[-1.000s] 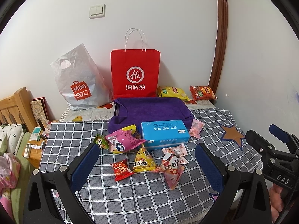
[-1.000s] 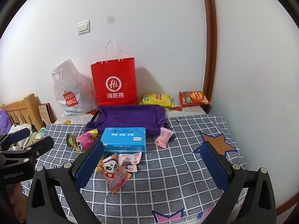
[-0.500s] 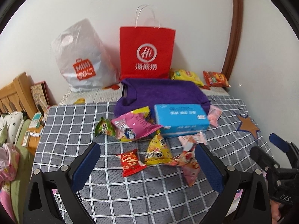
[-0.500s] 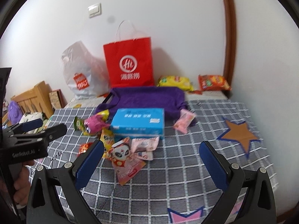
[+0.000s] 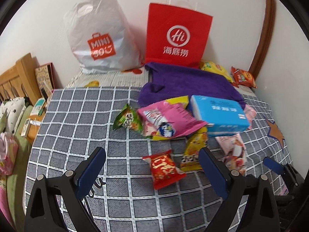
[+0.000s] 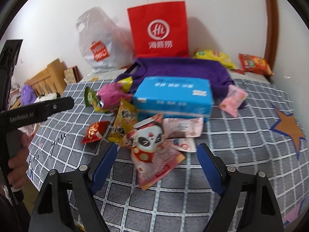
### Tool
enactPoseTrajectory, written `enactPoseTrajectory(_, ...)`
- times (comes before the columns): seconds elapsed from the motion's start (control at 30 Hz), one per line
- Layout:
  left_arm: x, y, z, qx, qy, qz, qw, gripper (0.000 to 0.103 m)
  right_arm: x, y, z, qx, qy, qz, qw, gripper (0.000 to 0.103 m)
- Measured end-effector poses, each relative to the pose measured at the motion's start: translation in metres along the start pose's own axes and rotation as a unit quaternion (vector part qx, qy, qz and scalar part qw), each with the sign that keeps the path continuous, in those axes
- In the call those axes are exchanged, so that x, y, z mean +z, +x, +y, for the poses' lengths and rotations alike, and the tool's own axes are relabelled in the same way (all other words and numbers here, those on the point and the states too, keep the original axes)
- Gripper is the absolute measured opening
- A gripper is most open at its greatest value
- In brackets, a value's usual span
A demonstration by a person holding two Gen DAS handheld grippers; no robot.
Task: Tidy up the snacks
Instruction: 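Lower left tool onto red candy packet while right tool reaches pink panda packet, then close left tool on red candy packet while right tool grips panda packet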
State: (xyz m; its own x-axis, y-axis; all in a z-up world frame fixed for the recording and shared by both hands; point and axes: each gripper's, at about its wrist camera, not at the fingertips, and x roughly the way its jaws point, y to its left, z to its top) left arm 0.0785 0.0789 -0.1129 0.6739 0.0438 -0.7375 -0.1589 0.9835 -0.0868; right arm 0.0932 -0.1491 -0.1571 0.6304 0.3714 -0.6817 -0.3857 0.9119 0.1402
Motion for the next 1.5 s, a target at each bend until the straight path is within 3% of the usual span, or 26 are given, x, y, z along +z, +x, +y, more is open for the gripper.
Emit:
enactPoseTrajectory(0.23,-0.004,0.028,0.015,-0.015,-0.017,0.029,0.9993,0.096,-0.007,0.041,0.004,0.002,-0.006,0.039,0.999,0.076)
enactPoseTrajectory(0.33,-0.007,0.039,0.016,-0.021,-0.017,0.041,0.9988,0.096,-0.010,0.052,0.001,0.009,-0.005,0.051,0.999,0.059)
enactPoseTrajectory(0.53,-0.014,0.061,0.013,-0.042,-0.021,0.067,0.9966,0.096,-0.001,0.034,-0.003,0.021,0.000,0.029,0.999,0.043)
enactPoseTrajectory(0.77,-0.022,0.084,0.000,-0.034,-0.008,0.095,0.9948,0.086,0.007,0.008,-0.033,-0.037,0.013,0.001,0.999,0.042)
enactPoseTrajectory(0.87,-0.024,0.090,-0.003,-0.021,0.005,0.097,0.9951,0.064,0.006,0.008,-0.053,-0.075,0.021,0.010,0.997,0.042)
enactPoseTrajectory(0.93,-0.024,0.087,-0.004,-0.014,0.026,0.094,0.9952,0.043,0.006,0.013,-0.065,-0.105,0.021,0.021,0.994,0.042)
enactPoseTrajectory(1.03,-0.024,0.087,0.001,-0.025,0.026,0.093,0.9950,0.043,0.004,0.023,-0.078,-0.108,0.026,0.033,0.993,0.042)
enactPoseTrajectory(1.23,-0.024,0.091,0.001,-0.004,0.045,0.067,0.9968,0.045,0.001,0.044,-0.082,-0.069,0.031,0.039,0.996,0.042)
enactPoseTrajectory(1.4,-0.028,0.092,0.001,0.005,0.055,0.032,0.9980,0.045,0.002,0.051,-0.085,-0.054,0.029,0.023,0.998,0.060)
enactPoseTrajectory(1.5,-0.028,0.092,0.002,-0.001,0.052,0.029,0.9982,0.045,0.000,0.056,-0.090,-0.054,0.030,0.016,0.998,0.061)
